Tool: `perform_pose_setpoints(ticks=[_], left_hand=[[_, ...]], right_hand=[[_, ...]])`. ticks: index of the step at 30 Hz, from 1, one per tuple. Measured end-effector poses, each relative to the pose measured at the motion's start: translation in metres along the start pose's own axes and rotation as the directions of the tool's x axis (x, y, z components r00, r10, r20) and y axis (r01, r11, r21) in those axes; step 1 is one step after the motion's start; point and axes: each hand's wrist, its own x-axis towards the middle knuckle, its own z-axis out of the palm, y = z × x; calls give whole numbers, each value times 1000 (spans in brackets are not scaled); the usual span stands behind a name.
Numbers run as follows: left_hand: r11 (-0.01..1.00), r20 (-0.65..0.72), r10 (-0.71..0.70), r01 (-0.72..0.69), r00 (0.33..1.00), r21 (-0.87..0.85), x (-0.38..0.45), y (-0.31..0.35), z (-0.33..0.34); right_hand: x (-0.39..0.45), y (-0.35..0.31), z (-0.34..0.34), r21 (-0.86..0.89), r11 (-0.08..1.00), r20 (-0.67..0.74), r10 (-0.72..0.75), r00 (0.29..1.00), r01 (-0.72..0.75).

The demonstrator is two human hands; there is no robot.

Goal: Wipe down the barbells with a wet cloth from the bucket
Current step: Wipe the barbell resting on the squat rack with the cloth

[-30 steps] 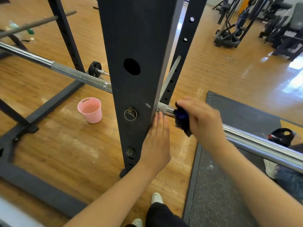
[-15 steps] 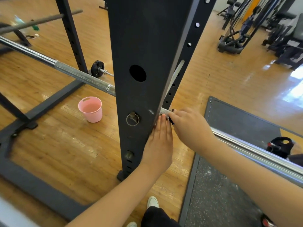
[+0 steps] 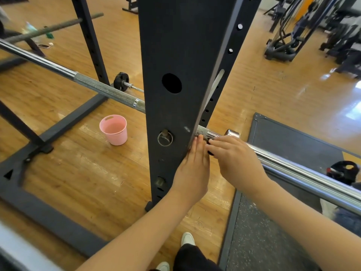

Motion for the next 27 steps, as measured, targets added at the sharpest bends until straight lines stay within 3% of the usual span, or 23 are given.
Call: perform_pose_setpoints(ticks=[4,8,10,13,15,17,19,21,24,27], left_hand=[[1000,-37,-13,12,999,-27,1,2,-2],[988,-104,-72,56,992,-147,0,4,0],[983,-84,-68,52,994,-176,0,4,2],[972,-76,-49,31,996,-231,2,3,3],[976,-58,-37,24,998,-219,3,6,2],[969,-60,-53,36,997,-245,5,9,4],[977,-184,-25,-15,983,-212,8,7,5],[988,-266,79,-111,961,-110,11,2,7],[968,-248,251,-245,936,56,24,-3,0],[967,-226,249,-232,942,102,40,2,-2]], right_hand=[[5,16,-3,44,993,-144,117,983,-112],[-35,14,17,98,995,-68,43,997,-36],[-57,6,20,96,995,-102,35,994,-25],[-39,12,13,213,963,-313,226,922,-163],[-18,18,10,240,940,-334,315,889,-243],[-21,14,21,167,965,-304,245,920,-202],[-43,8,33,112,987,-257,143,956,-117],[-62,3,35,131,986,-238,130,963,-101],[-63,3,17,286,929,-331,325,886,-234],[-57,13,-4,375,875,-417,455,787,-307]])
